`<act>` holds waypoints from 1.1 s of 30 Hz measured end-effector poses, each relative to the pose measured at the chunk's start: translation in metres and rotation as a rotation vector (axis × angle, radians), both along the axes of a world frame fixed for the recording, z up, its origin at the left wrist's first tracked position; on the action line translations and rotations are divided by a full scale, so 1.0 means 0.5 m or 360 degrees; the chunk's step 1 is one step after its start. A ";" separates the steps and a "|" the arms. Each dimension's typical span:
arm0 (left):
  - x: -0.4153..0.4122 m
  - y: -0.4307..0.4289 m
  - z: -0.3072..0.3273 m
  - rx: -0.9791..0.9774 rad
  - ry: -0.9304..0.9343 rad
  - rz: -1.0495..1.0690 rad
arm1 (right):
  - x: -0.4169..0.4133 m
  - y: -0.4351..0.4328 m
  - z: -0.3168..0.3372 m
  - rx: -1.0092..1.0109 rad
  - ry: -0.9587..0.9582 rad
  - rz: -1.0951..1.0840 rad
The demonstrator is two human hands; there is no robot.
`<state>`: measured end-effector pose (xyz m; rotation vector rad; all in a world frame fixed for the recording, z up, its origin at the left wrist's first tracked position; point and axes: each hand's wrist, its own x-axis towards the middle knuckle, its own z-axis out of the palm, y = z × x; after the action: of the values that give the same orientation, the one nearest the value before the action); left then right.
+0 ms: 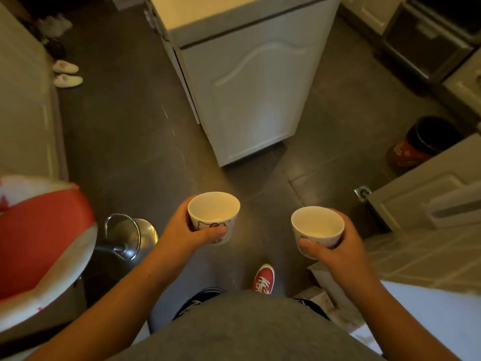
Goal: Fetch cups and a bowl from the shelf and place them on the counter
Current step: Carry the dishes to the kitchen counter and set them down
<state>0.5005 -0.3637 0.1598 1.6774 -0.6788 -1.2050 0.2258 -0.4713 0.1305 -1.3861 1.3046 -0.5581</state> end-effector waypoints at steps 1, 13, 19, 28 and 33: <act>0.010 -0.022 -0.002 0.0019 0.0006 0.0012 | 0.014 -0.032 0.003 -0.0004 -0.0035 0.0006; 0.164 -0.395 -0.039 0.0128 -0.0128 -0.0177 | 0.194 -0.414 -0.005 -0.0102 -0.0061 -0.0157; 0.196 -0.679 -0.033 0.0050 0.0024 -0.0522 | 0.147 -0.553 0.012 -0.0117 0.0002 -0.0495; 0.039 -1.045 -0.023 -0.0066 -0.0009 -0.1154 | 0.007 -0.639 0.005 -0.0072 0.0043 -0.0969; -0.103 -1.207 -0.023 -0.0109 -0.0001 -0.1277 | -0.094 -0.711 -0.014 -0.0066 0.0076 -0.1120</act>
<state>0.4487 -0.9669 0.1485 1.3692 -1.4561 -1.6901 0.1790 -0.8268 0.1237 -0.9473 1.8302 -1.0260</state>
